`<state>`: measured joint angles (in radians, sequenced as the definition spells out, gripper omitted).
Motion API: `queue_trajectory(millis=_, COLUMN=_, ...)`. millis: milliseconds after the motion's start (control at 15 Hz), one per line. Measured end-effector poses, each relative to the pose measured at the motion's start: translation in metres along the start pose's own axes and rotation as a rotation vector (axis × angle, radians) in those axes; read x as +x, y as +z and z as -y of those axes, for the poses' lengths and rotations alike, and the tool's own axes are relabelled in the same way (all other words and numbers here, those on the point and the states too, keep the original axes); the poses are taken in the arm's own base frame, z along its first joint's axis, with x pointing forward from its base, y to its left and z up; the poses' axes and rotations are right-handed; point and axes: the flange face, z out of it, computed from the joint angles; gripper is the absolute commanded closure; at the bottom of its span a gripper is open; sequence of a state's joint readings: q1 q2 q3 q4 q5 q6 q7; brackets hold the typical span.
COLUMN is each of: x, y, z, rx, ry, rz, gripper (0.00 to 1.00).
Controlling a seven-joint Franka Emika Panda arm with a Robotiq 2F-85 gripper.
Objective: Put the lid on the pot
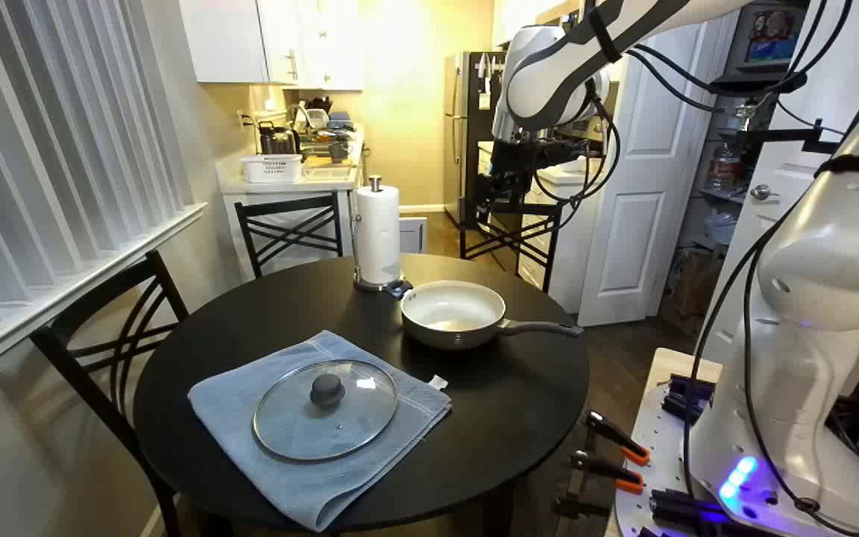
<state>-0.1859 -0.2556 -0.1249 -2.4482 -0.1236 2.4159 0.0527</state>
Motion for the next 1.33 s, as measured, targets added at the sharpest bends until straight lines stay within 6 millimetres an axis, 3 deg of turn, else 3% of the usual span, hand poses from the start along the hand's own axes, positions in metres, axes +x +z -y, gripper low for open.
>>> queue_trajectory(millis=267, x=0.0, y=0.0, z=0.001, rx=0.0, ry=-0.002, rz=0.0, gripper=0.0)
queue_trajectory(millis=400, x=0.0, y=-0.001, z=0.015, rx=0.0, ry=-0.033, rz=-0.002, gripper=0.0)
queue_trajectory(millis=467, x=0.0, y=-0.002, z=0.031, rx=-0.004, ry=-0.067, rz=-0.005, gripper=0.0)
queue_trajectory(millis=733, x=-0.017, y=-0.009, z=0.143, rx=-0.021, ry=-0.243, rz=-0.027, gripper=0.0)
queue_trajectory(millis=1000, x=-0.065, y=0.004, z=0.252, rx=-0.033, ry=-0.462, rz=-0.019, gripper=0.0)
queue_trajectory(millis=1133, x=-0.09, y=0.015, z=0.291, rx=-0.052, ry=-0.576, rz=-0.015, gripper=0.0)
queue_trajectory(millis=1333, x=-0.116, y=0.036, z=0.331, rx=-0.089, ry=-0.704, rz=-0.011, gripper=0.0)
